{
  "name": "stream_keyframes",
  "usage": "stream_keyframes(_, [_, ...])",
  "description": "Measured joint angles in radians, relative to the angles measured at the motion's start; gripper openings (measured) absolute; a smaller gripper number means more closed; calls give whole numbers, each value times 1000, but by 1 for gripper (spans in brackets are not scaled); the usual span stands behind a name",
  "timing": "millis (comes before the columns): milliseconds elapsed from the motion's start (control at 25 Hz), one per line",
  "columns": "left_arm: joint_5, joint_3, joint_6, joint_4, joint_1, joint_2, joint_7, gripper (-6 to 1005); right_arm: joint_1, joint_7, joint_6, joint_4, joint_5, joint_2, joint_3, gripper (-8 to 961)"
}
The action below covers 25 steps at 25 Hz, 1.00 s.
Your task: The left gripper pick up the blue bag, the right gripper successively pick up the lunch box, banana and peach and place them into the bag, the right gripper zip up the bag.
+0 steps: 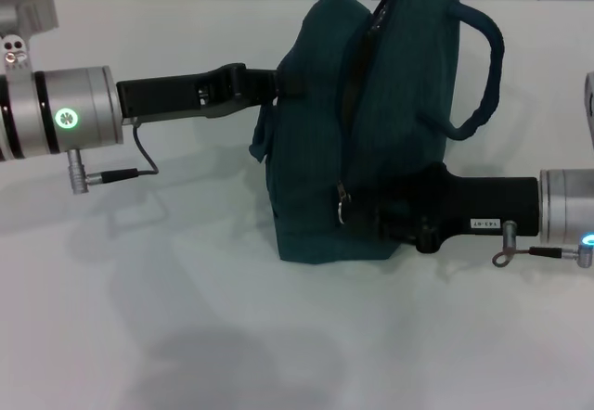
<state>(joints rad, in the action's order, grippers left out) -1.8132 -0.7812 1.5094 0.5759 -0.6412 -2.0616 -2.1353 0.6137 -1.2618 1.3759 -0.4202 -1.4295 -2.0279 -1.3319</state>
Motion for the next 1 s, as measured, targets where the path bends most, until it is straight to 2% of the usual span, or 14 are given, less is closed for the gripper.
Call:
stream_keyframes(240, [0,-1,10,-1,0,-3,1,64,-9,0,-15,5,19,0,-9,215])
stream_keyframes(400, [0,-1,12,-1,0,-4,1,64,-2,1,-15,-5,20,0,-53,133])
stream_keyframes(600, [0,-1,12,-2,0,-4,2,65,39,-5,-14,-8,40,0,-179,182])
stream_keyframes(760, [0,-1,15,-1,0,-5,2,65,47,-7,-31,-12,110,0,-249,337])
stream_keyframes(1000, [-2,-1,22,-2,3,-6,4,65,39,-8,-36,-40,140,0,-255,558])
